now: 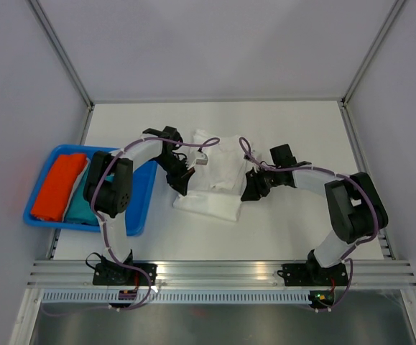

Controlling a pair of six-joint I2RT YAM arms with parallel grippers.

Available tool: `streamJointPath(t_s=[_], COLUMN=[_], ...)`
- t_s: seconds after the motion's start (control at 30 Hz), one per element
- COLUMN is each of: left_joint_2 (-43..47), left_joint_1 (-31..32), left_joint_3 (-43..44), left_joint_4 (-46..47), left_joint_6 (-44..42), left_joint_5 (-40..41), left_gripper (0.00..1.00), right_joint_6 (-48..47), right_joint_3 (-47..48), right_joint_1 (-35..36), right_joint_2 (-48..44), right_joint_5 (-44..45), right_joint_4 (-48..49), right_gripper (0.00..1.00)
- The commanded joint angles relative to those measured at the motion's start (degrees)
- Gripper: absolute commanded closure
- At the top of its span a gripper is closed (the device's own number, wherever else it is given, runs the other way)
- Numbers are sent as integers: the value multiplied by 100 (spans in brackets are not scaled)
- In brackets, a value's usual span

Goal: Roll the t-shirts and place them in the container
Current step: Roll the tshirt

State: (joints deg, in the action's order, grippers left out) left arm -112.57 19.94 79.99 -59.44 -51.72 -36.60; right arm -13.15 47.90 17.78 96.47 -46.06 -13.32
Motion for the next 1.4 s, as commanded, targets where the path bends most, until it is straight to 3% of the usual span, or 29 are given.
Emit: streamJointPath(t_s=[0.0, 0.17, 0.2, 0.3, 0.43, 0.6, 0.8, 0.93, 1.07, 1.3, 1.37], left_joint_2=[-28, 7, 7, 8, 7, 78, 166, 262, 113, 1297, 1623], left_joint_1=[-43, -52, -61, -70, -70, -70, -236, -438, -465, -307, -184], left_joint_3=[193, 140, 140, 201, 246, 254, 386, 228, 201, 123, -183], left_joint_4=[222, 249, 257, 284, 301, 302, 617, 1572, 1892, 2042, 2050], left_joint_6=[295, 312, 286, 303, 400, 444, 848, 1313, 1288, 1131, 894], left_joint_5=[13, -40, -49, -32, 4, 30, 267, 908, 1462, 938, 690], left_gripper=[85, 82, 82, 81, 80, 76, 73, 72, 72, 70, 59], right_joint_6=[312, 734, 909, 1277, 2269, 2352, 2431, 2431, 2413, 2352, 2334], right_joint_3=[79, -8, -113, -526, -834, -975, -949, -984, -976, -721, -694], right_joint_1=[6, 67, 146, 1153, 1676, 1676, 1659, 1658, 1650, 1650, 1650], right_joint_2=[-645, -1400, -1507, -1833, -1501, -841, -374, -251, -269, -312, -269], right_joint_5=[141, 221, 290, 650, 1037, 1599, 1767, 1881, 1952, 1943, 1935], right_joint_4=[137, 13, 344, 1257, 2516, 2923, 2835, 2818, 2835, 2659, 2668], right_gripper=[55, 58, 66, 79, 89, 97, 98, 99, 98, 97, 97])
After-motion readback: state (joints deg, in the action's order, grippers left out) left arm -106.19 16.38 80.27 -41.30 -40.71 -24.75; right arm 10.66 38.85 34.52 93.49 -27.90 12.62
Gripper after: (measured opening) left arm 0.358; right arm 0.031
